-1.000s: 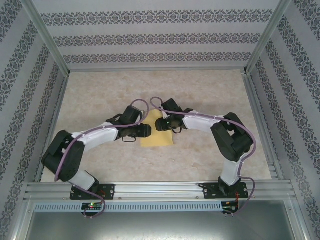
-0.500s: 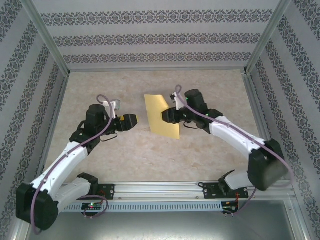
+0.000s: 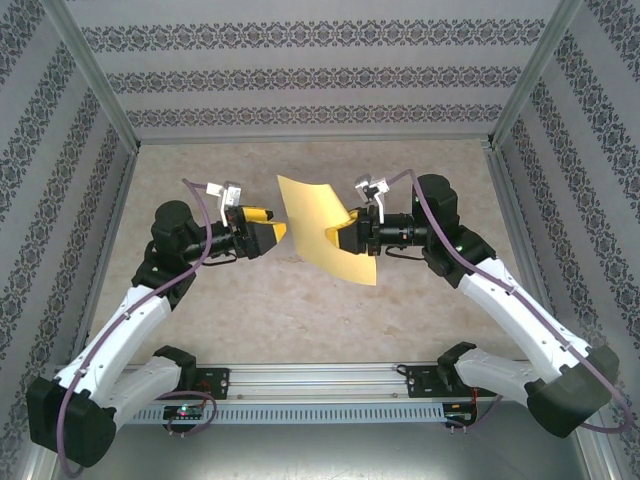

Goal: Fold a paper plane with a square sheet of paper (fold left side to right side)
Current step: Place a square sheet of paper at the center of the table.

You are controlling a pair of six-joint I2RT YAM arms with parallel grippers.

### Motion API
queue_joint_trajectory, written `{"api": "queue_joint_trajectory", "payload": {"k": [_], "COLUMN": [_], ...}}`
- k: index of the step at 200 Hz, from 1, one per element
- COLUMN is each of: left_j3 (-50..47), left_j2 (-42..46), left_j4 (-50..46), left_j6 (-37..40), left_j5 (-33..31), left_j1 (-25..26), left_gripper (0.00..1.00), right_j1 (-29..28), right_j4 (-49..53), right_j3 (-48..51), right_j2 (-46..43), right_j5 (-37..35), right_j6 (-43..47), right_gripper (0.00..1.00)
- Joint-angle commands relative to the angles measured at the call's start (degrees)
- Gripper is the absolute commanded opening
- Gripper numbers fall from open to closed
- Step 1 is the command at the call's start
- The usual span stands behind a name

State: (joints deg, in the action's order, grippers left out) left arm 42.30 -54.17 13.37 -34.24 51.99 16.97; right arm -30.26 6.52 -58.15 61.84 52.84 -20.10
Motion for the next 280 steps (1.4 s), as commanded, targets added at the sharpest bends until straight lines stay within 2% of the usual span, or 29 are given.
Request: {"api": "queue_joint_trajectory", "payload": {"k": [1,16,32,45,74,91,109,141,158,183,193,213,240,262,280], "left_j3": [1.3,1.3,1.1,1.3,1.4,1.3,2.0,2.3,2.3,1.4,1.3,1.5,3.3,6.7,8.8], "left_j2": [-0.1,0.1,0.5,0.6,0.4,-0.5,-2.6,-9.4,-13.3,-18.9,-21.5,-26.9,-34.0,-38.4,-40.4], "left_j4": [9.5,9.7,9.4,8.4,4.1,1.8,-3.4,-7.9,-10.1,-12.4,-12.6,-13.3,-14.9,-21.1,-25.1], "left_j6": [-2.5,-1.3,-0.6,-0.1,1.5,2.1,3.6,5.4,7.1,8.6,9.0,10.3,11.2,12.1,13.5], "left_j5": [5.4,5.7,5.6,5.3,3.2,1.4,-2.2,-5.5,-8.0,-11.6,-12.2,-13.0,-16.0,-20.8,-23.6], "left_j1": [0.8,1.9,2.5,2.6,2.5,2.6,2.6,2.5,2.6,2.6,2.6,2.5,2.6,2.6,2.6], "left_gripper": [0.98,0.95,0.85,0.7,0.22,0.07,0.0,0.0,0.0,0.0,0.0,0.0,0.0,0.0,0.0], "right_j1": [-1.4,-1.6,-1.4,-1.2,0.3,1.5,2.4,5.1,6.0,6.3,6.4,6.3,5.7,3.4,1.2], "right_j4": [-2.0,-2.2,-2.0,-1.6,0.5,3.4,7.8,13.8,15.6,16.2,15.9,15.0,11.0,6.3,2.7], "right_j3": [-2.0,-2.4,-2.3,-1.9,-0.7,0.2,0.9,3.9,5.7,8.2,9.2,10.7,12.7,13.8,13.6], "right_j2": [-1.1,-1.2,-1.1,-1.2,-1.1,-1.5,-1.9,-3.1,-3.6,-3.7,-3.3,-1.6,2.9,8.6,13.7], "right_j5": [3.1,2.0,0.2,-1.6,-6.4,-11.0,-19.0,-34.7,-40.3,-42.9,-42.8,-42.1,-38.4,-37.0,-36.6], "right_j6": [-1.2,-1.6,-1.6,-1.5,-1.6,-1.0,0.7,1.7,2.0,2.3,2.1,0.6,-3.2,-6.5,-8.0], "right_gripper": [0.31,0.31,0.31,0.32,0.37,0.46,0.59,0.8,0.86,0.88,0.84,0.67,0.4,0.14,0.02]}}
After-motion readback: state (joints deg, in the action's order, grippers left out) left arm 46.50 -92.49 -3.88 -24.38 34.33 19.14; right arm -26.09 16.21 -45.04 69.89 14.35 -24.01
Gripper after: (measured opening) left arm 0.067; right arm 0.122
